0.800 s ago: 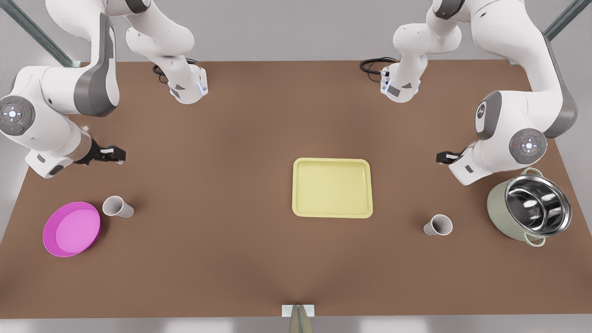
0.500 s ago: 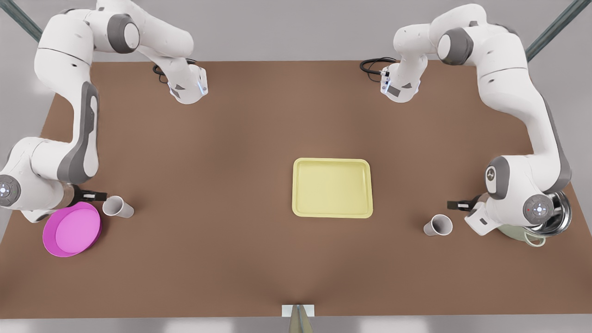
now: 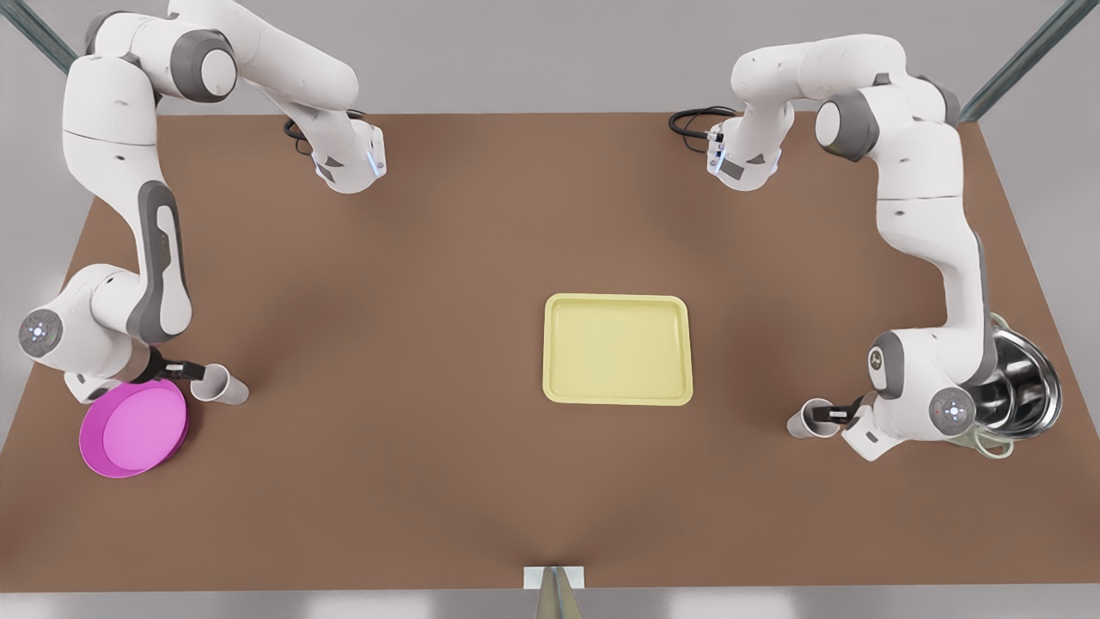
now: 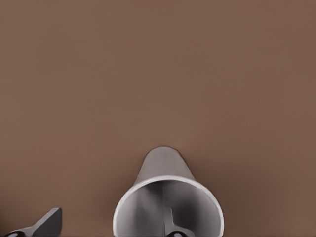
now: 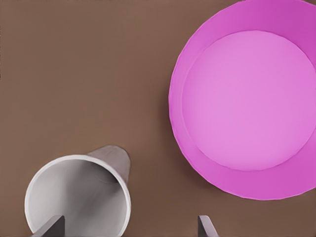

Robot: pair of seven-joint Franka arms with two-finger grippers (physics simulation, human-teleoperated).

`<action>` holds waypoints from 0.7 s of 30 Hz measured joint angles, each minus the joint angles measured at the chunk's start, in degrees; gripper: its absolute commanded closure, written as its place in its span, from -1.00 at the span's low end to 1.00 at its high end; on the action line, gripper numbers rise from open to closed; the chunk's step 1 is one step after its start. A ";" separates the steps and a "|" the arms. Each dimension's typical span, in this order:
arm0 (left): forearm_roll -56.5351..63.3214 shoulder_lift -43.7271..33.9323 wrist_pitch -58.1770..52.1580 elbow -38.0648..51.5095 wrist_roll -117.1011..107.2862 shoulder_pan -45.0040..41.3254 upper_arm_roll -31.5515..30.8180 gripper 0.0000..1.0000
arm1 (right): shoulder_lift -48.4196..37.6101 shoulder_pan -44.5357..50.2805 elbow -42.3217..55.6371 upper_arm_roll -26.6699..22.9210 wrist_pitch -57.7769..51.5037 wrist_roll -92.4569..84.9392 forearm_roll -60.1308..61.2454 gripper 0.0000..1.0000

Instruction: Use both arms to respectively pick up the white IKEA cups from the middle-left and middle-right positions, then place the white IKEA cups onto the middle-middle tray, ensuring that the cups remain upright and do not tip over

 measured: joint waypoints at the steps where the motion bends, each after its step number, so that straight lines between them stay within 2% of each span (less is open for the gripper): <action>1: -0.51 0.34 0.49 -0.20 0.04 0.00 0.00 -0.72 | 0.05 0.02 -0.36 0.00 0.60 -0.54 0.27 -1.00; 2: -0.92 0.65 0.90 -0.32 0.07 -0.07 -0.01 -0.27 | 0.22 -0.01 -0.72 0.00 1.09 -1.05 0.48 -1.00; 3: -1.26 0.85 1.25 -0.38 0.08 -0.21 -0.04 0.26 | 0.55 -0.11 -1.17 0.00 1.51 -1.54 0.90 -1.00; 5: -2.15 0.95 1.70 -0.41 0.02 -0.54 -0.07 0.57 | 1.53 -0.25 -1.64 0.00 2.15 -2.42 1.67 -1.00; 11: -3.52 0.30 2.10 -0.06 -0.55 -1.96 -1.83 0.57 | 3.88 -0.82 -1.57 0.00 3.24 -4.56 3.96 -1.00; 13: -3.56 0.03 0.26 3.78 -1.62 -2.91 -3.99 0.57 | 4.35 -0.83 -1.40 -0.01 3.42 -5.13 4.19 -1.00; 14: -3.56 -0.64 -1.05 5.19 -2.66 -4.29 -5.66 0.57 | 4.52 -0.84 -1.33 -0.03 3.49 -5.39 4.27 -0.89; 18: -1.43 -2.58 -6.34 6.05 -8.90 -14.03 -13.00 0.57 | 4.91 -0.85 -1.21 -0.08 3.66 -6.50 4.52 -0.13; 21: 0.34 -2.11 -4.11 1.10 -14.92 -16.26 -17.48 0.57 | 4.96 -0.85 -1.09 -0.09 3.69 -7.60 4.74 0.45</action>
